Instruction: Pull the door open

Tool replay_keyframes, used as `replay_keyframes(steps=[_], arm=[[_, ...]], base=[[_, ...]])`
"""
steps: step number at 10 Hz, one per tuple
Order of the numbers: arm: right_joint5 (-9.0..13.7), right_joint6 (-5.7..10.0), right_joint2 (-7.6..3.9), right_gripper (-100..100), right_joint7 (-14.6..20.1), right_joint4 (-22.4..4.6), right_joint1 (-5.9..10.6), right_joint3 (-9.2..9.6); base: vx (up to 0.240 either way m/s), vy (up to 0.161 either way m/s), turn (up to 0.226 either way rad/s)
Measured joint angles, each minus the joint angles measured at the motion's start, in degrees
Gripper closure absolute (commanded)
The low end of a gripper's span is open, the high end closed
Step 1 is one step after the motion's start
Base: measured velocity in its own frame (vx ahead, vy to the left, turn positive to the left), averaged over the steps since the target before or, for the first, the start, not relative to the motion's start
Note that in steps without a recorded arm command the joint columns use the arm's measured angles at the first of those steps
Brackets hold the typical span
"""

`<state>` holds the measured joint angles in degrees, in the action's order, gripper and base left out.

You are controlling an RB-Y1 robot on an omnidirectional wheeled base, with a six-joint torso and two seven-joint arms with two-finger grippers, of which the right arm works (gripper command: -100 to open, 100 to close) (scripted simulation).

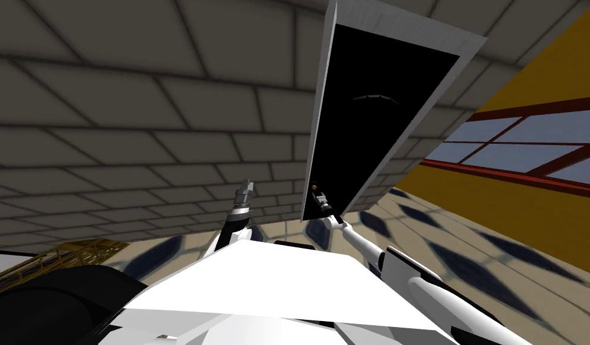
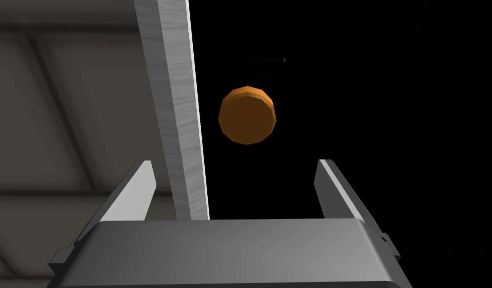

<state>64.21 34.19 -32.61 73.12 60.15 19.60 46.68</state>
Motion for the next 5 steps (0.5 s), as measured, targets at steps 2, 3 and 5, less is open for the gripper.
replay_keyframes(steps=[2,3,5], arm=[[0.53,0.81,-2.75,-100,2.2,-0.8,-0.86,-1.32],[0.35,1.64,-3.16,-100,3.65,-2.61,-0.65,-1.41],[0.99,2.07,-4.99,-100,4.26,-2.19,-1.82,-2.66]], base=[[0.154,0.087,0.281],[0.142,0.064,0.236],[0.068,0.017,0.022]])
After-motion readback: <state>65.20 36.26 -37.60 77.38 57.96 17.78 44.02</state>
